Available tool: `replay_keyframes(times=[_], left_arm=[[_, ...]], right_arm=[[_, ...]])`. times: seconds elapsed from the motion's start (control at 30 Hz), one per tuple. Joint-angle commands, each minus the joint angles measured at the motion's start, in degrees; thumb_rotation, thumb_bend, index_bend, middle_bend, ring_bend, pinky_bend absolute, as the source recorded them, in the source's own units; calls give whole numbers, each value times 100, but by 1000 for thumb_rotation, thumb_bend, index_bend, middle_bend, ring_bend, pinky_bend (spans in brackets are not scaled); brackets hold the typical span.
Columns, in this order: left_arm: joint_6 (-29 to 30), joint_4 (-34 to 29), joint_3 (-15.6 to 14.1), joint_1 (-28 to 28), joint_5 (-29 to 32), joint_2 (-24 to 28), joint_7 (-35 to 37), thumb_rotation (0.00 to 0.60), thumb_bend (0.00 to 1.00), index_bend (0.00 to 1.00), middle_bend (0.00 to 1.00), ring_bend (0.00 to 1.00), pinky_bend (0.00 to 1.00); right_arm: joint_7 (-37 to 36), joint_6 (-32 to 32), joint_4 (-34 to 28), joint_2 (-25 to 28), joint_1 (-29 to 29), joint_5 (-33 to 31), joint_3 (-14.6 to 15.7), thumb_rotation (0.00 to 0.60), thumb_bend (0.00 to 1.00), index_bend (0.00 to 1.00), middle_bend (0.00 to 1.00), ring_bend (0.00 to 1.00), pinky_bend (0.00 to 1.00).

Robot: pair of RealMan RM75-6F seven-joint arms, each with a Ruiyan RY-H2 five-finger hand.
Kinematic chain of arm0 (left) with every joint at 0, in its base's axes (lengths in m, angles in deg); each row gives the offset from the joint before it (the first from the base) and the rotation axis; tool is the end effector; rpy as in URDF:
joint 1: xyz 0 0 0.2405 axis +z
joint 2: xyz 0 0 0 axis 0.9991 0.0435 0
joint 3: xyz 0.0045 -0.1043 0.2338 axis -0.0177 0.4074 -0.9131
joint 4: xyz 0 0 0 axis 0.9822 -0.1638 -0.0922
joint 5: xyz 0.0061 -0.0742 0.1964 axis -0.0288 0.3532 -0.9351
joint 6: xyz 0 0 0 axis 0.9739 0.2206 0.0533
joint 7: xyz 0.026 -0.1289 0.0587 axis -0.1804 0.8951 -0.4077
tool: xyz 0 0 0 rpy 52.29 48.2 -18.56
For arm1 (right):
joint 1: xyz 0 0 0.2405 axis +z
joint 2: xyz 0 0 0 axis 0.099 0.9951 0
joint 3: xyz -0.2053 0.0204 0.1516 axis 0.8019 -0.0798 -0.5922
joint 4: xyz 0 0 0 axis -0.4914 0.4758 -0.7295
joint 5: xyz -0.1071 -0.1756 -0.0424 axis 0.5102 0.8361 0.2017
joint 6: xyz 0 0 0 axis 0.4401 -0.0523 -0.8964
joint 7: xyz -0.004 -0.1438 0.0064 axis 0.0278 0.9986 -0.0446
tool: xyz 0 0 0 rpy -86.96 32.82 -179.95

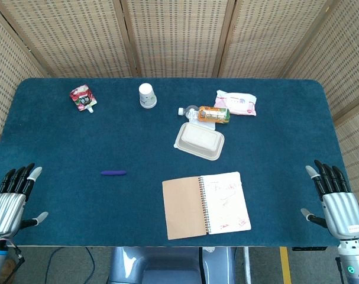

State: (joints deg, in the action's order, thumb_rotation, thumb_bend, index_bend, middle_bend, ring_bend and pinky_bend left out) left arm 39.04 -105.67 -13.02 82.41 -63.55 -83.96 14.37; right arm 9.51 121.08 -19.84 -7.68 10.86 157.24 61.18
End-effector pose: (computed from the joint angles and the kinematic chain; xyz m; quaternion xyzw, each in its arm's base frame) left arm -0.2572 0.1668 0.1504 -0.6381 -0.3686 -0.3520 0.5771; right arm -0.2801 -0.1833 0.1709 0.6143 -0.3376 0.4251 0.5727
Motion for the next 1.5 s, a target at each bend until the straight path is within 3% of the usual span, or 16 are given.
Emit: replay_keyframes(times=[0.03, 0.37, 0.47, 0.6, 1.0, 1.13, 1.5], left_arm=[[4, 0, -8, 4, -18, 0, 2, 600, 0, 0, 0, 0, 0], [-304, 259, 120, -212, 111, -166, 187, 600, 0, 4, 0, 0, 0], [-863, 578, 345, -601, 363, -377, 660, 600, 16, 111, 0, 0, 0], [-1668, 1018, 632, -1171, 723, -706, 996, 600, 167, 254, 0, 0, 0], [-2834, 2126, 1096, -2338, 1969, -1928, -437, 600, 300, 421, 0, 0, 0], [-3044, 2449, 1113, -2560, 2227, -2219, -592, 600, 318, 473, 0, 0, 0], [-3262, 3060, 1044, -2878, 2700, -2775, -782, 600, 339, 497, 0, 0, 0]], right_arm=[[-16, -7, -20, 18, -1, 8, 9, 600, 0, 0, 0, 0, 0], [-96, -46, -80, 71, -3, 31, 48, 600, 0, 0, 0, 0, 0], [-113, -103, -88, 74, 19, 14, 53, 600, 0, 0, 0, 0, 0], [-162, -198, -84, 87, 50, -60, 47, 600, 0, 0, 0, 0, 0], [-138, -560, 0, 54, 172, -349, 19, 600, 0, 0, 0, 0, 0], [-186, -628, 8, 73, 198, -441, -8, 600, 0, 0, 0, 0, 0], [-307, -672, 39, 110, 214, -506, -21, 600, 0, 0, 0, 0, 0]])
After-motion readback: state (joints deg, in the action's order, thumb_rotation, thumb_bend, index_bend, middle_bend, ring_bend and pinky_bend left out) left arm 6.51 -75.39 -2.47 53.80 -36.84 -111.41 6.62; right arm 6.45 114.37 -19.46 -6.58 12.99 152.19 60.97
